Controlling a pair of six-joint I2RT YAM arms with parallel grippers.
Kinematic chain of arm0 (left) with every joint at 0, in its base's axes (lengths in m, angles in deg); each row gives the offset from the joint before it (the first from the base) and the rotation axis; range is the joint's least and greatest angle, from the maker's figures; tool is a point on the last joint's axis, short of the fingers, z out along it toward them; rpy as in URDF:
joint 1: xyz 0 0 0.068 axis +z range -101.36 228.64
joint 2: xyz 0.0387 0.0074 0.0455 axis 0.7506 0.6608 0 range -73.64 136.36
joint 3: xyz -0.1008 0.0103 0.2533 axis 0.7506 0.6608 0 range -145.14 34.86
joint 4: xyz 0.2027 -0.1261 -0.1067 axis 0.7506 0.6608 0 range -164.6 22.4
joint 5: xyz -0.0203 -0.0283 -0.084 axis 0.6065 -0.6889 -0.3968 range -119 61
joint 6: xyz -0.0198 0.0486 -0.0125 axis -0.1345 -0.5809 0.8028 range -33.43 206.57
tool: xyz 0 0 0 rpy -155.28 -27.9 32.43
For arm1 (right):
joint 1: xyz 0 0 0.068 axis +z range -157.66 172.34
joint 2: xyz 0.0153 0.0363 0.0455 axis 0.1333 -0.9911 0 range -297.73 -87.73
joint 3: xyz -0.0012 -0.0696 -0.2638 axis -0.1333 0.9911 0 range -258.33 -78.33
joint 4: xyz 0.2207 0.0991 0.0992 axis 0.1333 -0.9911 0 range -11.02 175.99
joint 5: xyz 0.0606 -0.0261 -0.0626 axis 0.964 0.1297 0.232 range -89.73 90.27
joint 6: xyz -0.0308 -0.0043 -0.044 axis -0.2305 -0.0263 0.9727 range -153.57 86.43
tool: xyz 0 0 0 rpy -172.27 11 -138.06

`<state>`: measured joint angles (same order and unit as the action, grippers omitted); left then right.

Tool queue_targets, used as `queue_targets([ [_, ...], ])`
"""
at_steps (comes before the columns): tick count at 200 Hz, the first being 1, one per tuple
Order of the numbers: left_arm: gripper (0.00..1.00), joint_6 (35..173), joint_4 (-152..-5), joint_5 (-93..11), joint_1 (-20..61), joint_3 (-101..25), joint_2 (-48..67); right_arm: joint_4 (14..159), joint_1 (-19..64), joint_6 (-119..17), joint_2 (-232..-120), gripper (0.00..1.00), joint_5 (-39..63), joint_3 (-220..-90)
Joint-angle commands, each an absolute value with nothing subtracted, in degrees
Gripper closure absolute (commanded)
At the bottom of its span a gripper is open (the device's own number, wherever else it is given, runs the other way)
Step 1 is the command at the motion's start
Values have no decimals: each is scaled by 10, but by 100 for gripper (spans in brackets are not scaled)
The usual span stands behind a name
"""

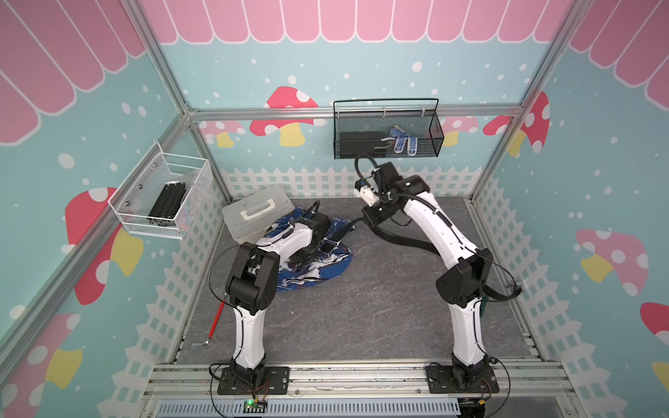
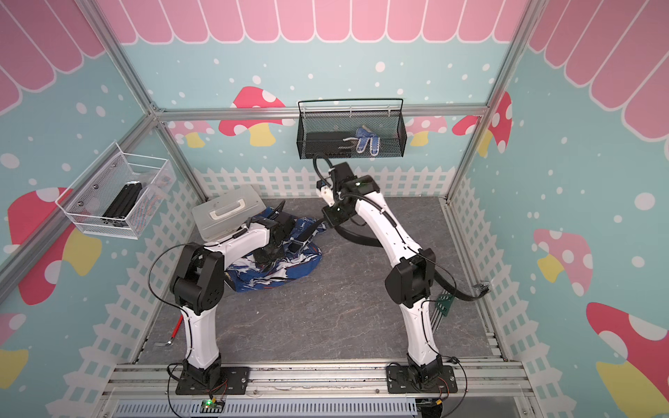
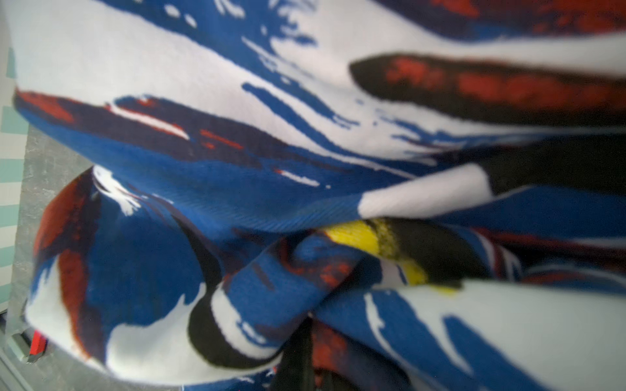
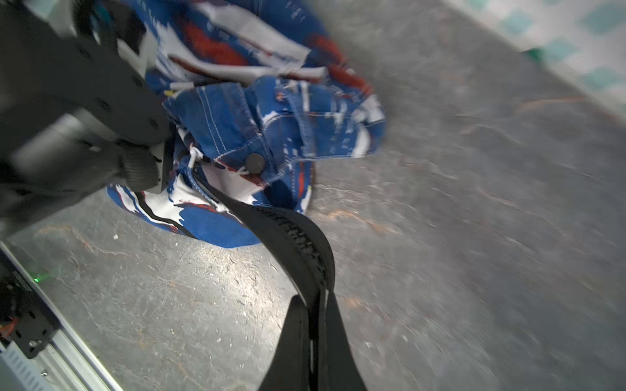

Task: Remove the belt from the trousers
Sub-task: Remove the belt from the trousers, then place the belt at the center of the board.

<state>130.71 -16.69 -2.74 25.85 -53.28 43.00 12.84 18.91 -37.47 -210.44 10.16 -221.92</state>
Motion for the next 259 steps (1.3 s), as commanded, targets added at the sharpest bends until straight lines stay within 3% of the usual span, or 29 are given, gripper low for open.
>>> queue_targets([
  [1,100,1302,-153,-9,273,-516,446,-7,146,-460,-2104,100,38,-2384],
  [37,100,1296,-172,-12,274,-499,445,68,113,-525,-2058,100,88,-2387],
  [68,100,1294,-178,-13,276,-489,444,148,101,-551,-2014,100,21,-2390],
  [87,100,1291,-183,-13,277,-483,441,215,92,-569,-1996,100,29,-2387],
  [130,100,1295,-197,-17,280,-461,435,365,96,-679,-2023,100,154,-2387],
  [153,100,1299,-205,-21,283,-448,432,394,129,-680,-2039,100,174,-2387],
  [197,100,1298,-210,-27,289,-437,435,400,211,-642,-2054,100,122,-2378],
  [229,100,1298,-210,-27,289,-439,437,381,242,-603,-2010,100,84,-2278],
  [259,100,1296,-209,-30,290,-445,440,394,253,-589,-1929,100,65,-2101],
])
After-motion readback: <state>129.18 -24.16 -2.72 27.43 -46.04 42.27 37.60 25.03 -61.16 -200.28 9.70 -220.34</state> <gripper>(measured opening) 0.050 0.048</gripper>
